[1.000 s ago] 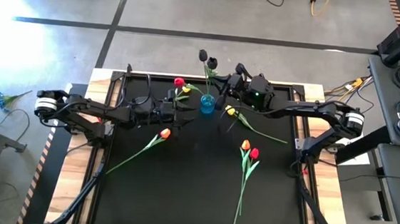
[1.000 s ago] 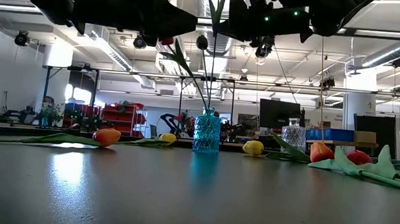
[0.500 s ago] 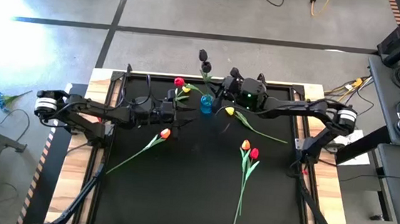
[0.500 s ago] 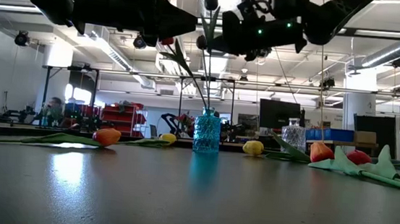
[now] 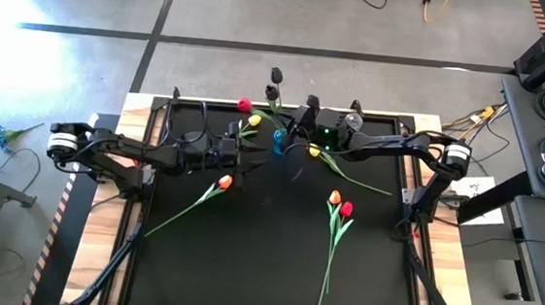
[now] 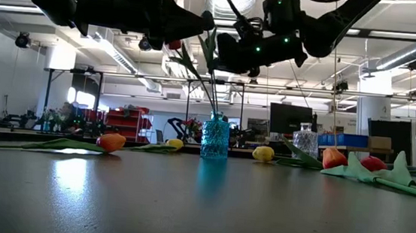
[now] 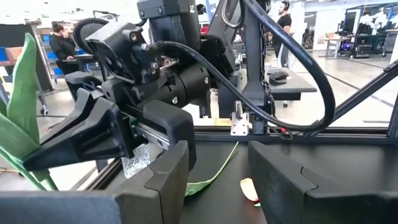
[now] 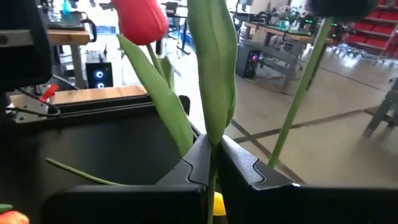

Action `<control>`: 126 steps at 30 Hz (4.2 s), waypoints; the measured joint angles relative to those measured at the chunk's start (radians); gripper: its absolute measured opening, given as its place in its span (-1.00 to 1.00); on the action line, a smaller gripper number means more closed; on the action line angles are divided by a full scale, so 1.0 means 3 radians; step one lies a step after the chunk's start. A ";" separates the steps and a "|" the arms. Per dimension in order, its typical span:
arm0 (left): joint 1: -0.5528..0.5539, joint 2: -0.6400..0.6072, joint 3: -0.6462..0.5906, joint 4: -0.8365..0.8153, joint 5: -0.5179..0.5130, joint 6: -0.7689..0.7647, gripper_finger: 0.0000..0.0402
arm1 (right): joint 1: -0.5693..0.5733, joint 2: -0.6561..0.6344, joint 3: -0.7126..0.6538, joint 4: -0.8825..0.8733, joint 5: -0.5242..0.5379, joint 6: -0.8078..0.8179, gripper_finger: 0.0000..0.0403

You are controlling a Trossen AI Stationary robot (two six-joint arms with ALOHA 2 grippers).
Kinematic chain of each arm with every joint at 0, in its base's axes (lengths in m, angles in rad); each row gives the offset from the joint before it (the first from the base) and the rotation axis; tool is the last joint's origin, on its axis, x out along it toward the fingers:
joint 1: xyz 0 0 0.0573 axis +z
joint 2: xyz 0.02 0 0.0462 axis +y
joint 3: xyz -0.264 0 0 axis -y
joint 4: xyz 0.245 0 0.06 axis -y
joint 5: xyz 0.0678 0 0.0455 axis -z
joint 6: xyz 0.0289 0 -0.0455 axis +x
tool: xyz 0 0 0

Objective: Sort flowers into vase by color
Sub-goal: Put the black flower into the transparent blue vase, then put the red flower into the transparent blue vase

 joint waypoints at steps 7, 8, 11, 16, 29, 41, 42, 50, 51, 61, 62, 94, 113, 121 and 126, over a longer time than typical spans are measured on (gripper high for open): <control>0.0000 0.0000 0.0000 -0.0009 0.0000 0.0001 -0.24 | 0.0000 -0.0140 0.0000 -0.0257 0.0107 0.0015 -0.94; 0.0000 0.0000 0.0000 -0.0008 0.0000 0.0001 -0.24 | 0.0000 -0.0174 0.0000 -0.0327 0.0107 0.0015 -0.94; 0.0000 0.0000 0.0000 -0.0008 0.0000 0.0001 -0.24 | 0.0000 -0.0270 0.0000 -0.0527 0.0108 0.0013 -0.94; -0.0001 0.0000 0.0000 -0.0009 0.0000 0.0001 -0.24 | 0.0001 -0.0331 0.0001 -0.0690 0.0108 0.0013 -0.92; -0.0001 0.0000 0.0000 -0.0030 0.0000 0.0000 -0.24 | 0.0001 -0.0334 0.0000 -0.0739 0.0108 0.0056 -0.27; -0.0001 0.0000 -0.0207 0.0183 0.0008 -0.0021 -0.24 | 0.0058 -0.0829 0.0000 -0.1285 0.0116 0.0043 -0.15; -0.0001 0.0000 -0.0272 0.0301 0.0008 -0.0029 -0.24 | 0.0084 -0.0901 0.0000 -0.1433 0.0116 0.0075 -0.18; 0.0022 -0.0001 -0.0734 0.0988 0.0010 -0.0080 -0.29 | 0.0612 -0.1390 -0.0001 -0.2837 0.0247 0.0605 -0.57; 0.0026 -0.0001 -0.0762 0.1012 0.0010 -0.0080 -0.31 | 0.0720 -0.1431 -0.0001 -0.3022 0.0355 0.0742 -0.62; 0.0179 0.0010 -0.0829 0.0979 0.0015 -0.0228 -0.49 | 0.1697 -0.1563 -0.0001 -0.5102 0.0614 0.3924 -0.53; 0.0206 0.0034 -0.0829 0.0986 0.0015 -0.0284 -0.52 | 0.1767 -0.1550 -0.0001 -0.5258 0.0496 0.4244 -0.47; 0.0692 0.0743 -0.1076 0.2164 0.0621 -0.0965 -0.98 | 0.2270 -0.0315 -0.0189 -0.4967 -0.0598 0.6243 -0.39; 0.0697 0.0744 -0.1076 0.2144 0.0620 -0.1011 -0.98 | 0.2233 -0.0301 -0.0413 -0.4611 -0.0588 0.6324 -0.25; 0.0697 0.0744 -0.1076 0.2144 0.0619 -0.1012 -0.98 | 0.2228 -0.0308 -0.0446 -0.4534 -0.0568 0.6214 -0.51; 0.0697 0.0744 -0.1076 0.2141 0.0619 -0.1012 -0.98 | 0.2228 -0.0308 -0.0446 -0.4506 -0.0494 0.6114 -0.87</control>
